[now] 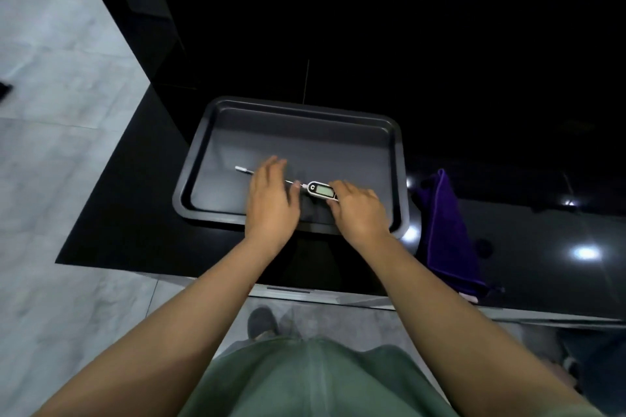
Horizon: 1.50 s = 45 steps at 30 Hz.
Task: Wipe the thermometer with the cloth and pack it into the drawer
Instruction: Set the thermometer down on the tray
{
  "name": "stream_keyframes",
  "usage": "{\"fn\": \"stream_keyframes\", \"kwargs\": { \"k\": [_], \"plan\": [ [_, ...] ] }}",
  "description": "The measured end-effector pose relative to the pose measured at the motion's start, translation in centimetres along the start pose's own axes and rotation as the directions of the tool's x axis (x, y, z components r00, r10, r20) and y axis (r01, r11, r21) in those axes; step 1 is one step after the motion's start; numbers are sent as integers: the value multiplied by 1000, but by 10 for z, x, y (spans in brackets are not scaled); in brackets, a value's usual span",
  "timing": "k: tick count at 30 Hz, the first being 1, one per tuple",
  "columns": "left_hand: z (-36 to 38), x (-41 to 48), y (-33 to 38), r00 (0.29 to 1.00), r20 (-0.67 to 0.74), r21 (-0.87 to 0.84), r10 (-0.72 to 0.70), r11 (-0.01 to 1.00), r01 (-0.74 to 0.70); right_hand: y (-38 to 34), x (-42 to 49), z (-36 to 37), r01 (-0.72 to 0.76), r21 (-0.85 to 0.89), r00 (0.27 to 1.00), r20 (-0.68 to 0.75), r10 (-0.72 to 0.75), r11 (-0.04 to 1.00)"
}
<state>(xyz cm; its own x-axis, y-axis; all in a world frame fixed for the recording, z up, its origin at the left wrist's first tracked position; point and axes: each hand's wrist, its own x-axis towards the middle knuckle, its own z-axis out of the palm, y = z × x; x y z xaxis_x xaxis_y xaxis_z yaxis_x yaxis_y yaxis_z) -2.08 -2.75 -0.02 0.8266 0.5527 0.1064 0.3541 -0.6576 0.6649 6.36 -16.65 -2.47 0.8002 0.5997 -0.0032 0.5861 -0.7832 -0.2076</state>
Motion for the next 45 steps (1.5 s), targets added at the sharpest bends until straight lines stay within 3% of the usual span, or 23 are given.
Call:
{"fn": "stream_keyframes", "kwargs": {
  "k": [2,4,8,15,21,32,40,45],
  "plan": [
    [5,-2,-13,970,229,181,86,975,-129,-3,6,11,30,39,999,21,-30,999],
    [10,-3,-24,911,413,324,-9,936,-138,-5,10,16,44,62,998,39,-47,997],
    [14,-2,-33,859,502,468,-102,867,-171,-4,14,21,19,77,996,87,-25,997],
    [17,1,-31,858,498,525,-124,831,-185,1,6,15,-71,102,993,100,61,992],
    [17,-10,-30,892,445,487,-80,858,-166,16,-18,10,-91,87,994,72,85,992],
    [19,-96,-30,967,210,500,-143,866,20,27,-89,13,-26,15,1000,-7,26,1000],
    [11,-146,-46,952,216,510,-217,857,80,24,-141,27,-133,-21,990,-57,132,991],
    [-1,-174,-68,959,177,439,-222,890,125,15,-166,40,-256,-65,967,-9,256,964]
  ]
}}
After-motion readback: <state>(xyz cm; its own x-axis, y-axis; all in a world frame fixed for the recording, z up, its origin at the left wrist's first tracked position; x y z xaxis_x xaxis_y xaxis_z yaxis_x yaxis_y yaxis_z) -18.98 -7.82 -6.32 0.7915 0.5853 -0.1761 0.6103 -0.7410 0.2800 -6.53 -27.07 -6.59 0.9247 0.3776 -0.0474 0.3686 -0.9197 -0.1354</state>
